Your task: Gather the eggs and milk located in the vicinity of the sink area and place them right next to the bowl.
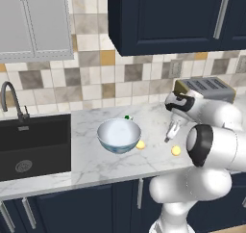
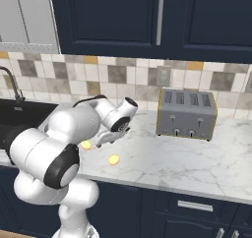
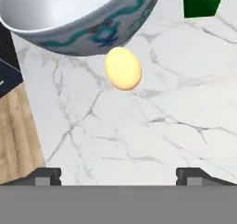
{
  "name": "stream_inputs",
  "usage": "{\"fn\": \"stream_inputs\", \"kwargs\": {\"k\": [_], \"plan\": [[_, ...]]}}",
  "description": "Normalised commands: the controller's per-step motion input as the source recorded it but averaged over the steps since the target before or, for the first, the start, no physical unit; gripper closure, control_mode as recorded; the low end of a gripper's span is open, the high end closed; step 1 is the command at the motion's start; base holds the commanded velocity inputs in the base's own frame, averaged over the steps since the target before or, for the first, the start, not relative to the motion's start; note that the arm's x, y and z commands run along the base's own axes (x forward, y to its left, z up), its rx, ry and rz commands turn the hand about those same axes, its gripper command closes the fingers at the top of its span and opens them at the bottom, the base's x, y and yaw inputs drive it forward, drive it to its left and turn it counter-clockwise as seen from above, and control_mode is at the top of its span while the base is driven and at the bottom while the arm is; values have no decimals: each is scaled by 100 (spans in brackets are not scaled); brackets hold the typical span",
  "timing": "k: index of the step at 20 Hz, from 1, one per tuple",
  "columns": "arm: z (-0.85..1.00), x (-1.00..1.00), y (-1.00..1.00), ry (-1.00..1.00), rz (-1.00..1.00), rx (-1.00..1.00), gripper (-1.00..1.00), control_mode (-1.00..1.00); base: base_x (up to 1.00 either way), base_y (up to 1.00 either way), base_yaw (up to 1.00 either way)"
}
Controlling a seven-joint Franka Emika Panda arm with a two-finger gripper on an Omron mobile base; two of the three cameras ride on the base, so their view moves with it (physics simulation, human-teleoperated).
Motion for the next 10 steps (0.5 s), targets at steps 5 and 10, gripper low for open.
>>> {"fn": "stream_inputs", "kwargs": {"k": [5, 10], "plan": [[0, 0, -23, 32, -65, -30, -100, -100, 0, 0, 0], [-19, -11, -4, 8, -56, -34, -100, -100, 0, 0, 0]]}}
